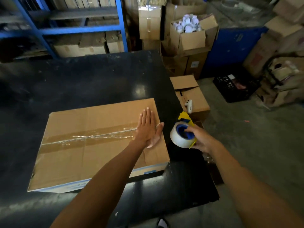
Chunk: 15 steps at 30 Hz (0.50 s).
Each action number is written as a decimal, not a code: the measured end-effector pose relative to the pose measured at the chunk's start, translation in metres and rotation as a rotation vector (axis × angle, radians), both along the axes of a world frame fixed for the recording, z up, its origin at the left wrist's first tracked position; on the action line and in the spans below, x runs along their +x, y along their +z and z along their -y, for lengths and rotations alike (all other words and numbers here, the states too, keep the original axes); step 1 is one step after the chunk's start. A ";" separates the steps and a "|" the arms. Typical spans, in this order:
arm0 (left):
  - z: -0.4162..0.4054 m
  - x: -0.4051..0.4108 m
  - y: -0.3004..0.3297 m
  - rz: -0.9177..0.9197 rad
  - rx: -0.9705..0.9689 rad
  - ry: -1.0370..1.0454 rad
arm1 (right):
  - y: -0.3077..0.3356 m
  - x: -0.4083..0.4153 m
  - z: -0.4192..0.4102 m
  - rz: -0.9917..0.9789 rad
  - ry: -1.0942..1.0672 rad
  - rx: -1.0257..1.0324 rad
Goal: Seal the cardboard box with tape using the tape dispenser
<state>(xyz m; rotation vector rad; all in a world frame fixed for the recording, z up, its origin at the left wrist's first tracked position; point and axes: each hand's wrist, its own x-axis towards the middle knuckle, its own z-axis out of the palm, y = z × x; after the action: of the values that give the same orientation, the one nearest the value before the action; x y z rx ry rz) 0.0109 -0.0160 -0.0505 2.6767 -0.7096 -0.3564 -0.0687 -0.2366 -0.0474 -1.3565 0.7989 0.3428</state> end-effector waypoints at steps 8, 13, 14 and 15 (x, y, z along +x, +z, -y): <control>-0.040 0.029 0.052 -0.746 -0.902 0.461 | 0.097 0.008 -0.062 0.372 0.157 -0.311; -0.100 0.034 0.097 -0.945 -1.059 0.600 | 0.133 0.008 -0.136 0.616 0.363 -0.618; -0.115 0.035 0.104 -0.973 -1.080 0.601 | 0.135 0.009 -0.151 0.676 0.364 -0.658; -0.131 0.037 0.111 -0.984 -1.105 0.603 | 0.137 0.011 -0.164 0.734 0.370 -0.698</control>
<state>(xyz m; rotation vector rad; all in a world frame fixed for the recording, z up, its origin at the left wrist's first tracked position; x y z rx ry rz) 0.0474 0.1146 0.0606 1.2853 0.2097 -0.7321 -0.0578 -0.0726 0.0892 -2.1080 0.0209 -0.1881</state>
